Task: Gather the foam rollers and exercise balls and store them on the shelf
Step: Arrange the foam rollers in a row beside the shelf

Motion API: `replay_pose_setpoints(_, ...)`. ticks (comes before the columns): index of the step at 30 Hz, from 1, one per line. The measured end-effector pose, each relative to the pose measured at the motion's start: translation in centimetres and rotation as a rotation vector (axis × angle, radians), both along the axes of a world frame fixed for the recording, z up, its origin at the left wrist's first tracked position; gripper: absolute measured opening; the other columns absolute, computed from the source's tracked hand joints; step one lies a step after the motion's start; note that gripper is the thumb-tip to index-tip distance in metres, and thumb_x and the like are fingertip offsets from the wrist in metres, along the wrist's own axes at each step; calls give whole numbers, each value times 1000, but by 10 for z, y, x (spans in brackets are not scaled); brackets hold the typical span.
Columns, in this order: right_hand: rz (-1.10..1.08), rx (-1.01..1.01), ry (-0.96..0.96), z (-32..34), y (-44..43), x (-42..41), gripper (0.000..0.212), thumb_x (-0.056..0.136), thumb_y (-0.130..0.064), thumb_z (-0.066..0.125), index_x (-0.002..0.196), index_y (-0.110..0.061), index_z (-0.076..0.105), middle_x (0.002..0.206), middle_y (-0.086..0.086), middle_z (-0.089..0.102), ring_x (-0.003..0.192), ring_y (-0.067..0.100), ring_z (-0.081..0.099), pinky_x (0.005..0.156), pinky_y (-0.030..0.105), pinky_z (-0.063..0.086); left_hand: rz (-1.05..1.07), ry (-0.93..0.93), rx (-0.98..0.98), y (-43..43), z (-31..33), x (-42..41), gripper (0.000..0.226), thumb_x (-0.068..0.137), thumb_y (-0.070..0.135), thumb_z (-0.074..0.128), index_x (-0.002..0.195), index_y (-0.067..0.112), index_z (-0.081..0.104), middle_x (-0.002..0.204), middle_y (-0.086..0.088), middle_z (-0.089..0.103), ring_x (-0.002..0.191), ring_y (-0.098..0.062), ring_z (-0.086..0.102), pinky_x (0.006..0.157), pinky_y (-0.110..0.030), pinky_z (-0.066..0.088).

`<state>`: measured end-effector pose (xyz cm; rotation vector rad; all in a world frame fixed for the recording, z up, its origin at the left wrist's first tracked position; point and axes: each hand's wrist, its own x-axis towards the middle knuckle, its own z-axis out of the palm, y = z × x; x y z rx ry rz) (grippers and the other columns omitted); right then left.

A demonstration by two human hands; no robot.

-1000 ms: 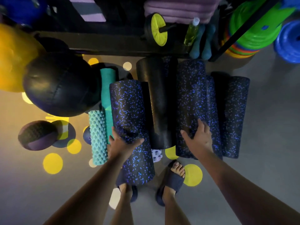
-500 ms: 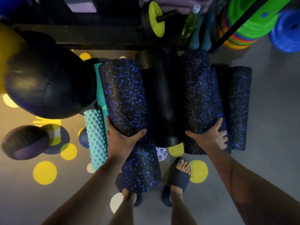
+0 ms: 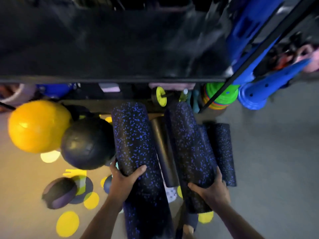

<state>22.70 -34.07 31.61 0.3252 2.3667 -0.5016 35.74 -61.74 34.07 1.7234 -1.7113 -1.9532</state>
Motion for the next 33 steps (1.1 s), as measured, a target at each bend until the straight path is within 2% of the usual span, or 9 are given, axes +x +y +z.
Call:
replay_pose_setpoints(4, -14, -105, 89, 68, -8, -10, 153, 31, -87, 75, 158, -34, 9, 147, 18, 47, 135, 38, 46, 111, 52, 41, -24, 93, 40, -25, 78, -28, 128, 48, 61, 96, 155, 36, 29, 131, 7, 62, 110, -18, 65, 101, -44, 52)
replay_pose_setpoints(9, -107, -261, 200, 93, -18, -59, 157, 24, -96, 70, 157, -32, 16, 149, 9, 51, 134, 31, 50, 111, 48, 43, 30, 200, 82, -43, 116, -87, 114, 56, 56, 95, 152, 40, 36, 130, 9, 65, 111, -18, 68, 91, -40, 55)
replay_pose_setpoints(13, -93, -306, 266, 87, -37, -148, 147, 27, -94, 74, 152, -37, 22, 141, 9, 58, 127, 30, 57, 106, 49, 47, 76, 256, 139, -46, 111, -138, 104, 48, 60, 98, 138, 35, 52, 125, 3, 73, 110, -25, 73, 100, -54, 55)
replay_pose_setpoints(18, -27, -250, 420, 91, -77, -284, 134, 35, -92, 71, 149, -39, 25, 138, 14, 57, 126, 39, 56, 103, 54, 47, 86, 325, 109, -37, 91, -208, 91, 49, 58, 92, 130, 28, 63, 118, 0, 76, 103, -25, 76, 95, -48, 59)
replay_pose_setpoints(21, 5, -237, 513, 93, -110, -366, 129, 49, -84, 75, 154, -33, 19, 141, 19, 51, 128, 43, 51, 107, 54, 44, 136, 362, 96, -28, 84, -239, 73, 62, 47, 91, 128, 31, 64, 115, -4, 77, 101, -28, 76, 89, -45, 61)
replay_pose_setpoints(24, 89, -197, 594, 87, -138, -433, 108, 71, -68, 74, 156, -21, 24, 146, 20, 46, 133, 43, 43, 111, 52, 38, 180, 375, 117, -22, 77, -262, 64, 71, 43, 90, 128, 32, 64, 116, -4, 77, 102, -30, 76, 92, -47, 60)
replay_pose_setpoints(26, 295, -152, 560, 74, -142, -457, 90, 81, -57, 66, 154, -18, 32, 151, 20, 43, 137, 42, 40, 114, 49, 35, 180, 377, 117, -17, 71, -274, 74, 65, 52, 92, 130, 35, 63, 119, -4, 76, 106, -30, 75, 99, -54, 57)
replay_pose_setpoints(28, 428, -125, 487, 61, -138, -468, 84, 89, -49, 63, 159, -20, 27, 162, 16, 28, 146, 39, 30, 121, 44, 27, 173, 382, 126, -12, 65, -285, 76, 64, 55, 91, 131, 35, 61, 122, -4, 75, 110, -31, 73, 101, -58, 55)
replay_pose_setpoints(33, 483, -102, 453, 53, -130, -483, 83, 93, -52, 55, 161, -19, 20, 166, 17, 15, 149, 40, 23, 123, 43, 21, 210, 342, 86, -5, 57, -310, 75, 65, 52, 92, 131, 37, 60, 119, -2, 76, 106, -28, 75, 96, -53, 58)
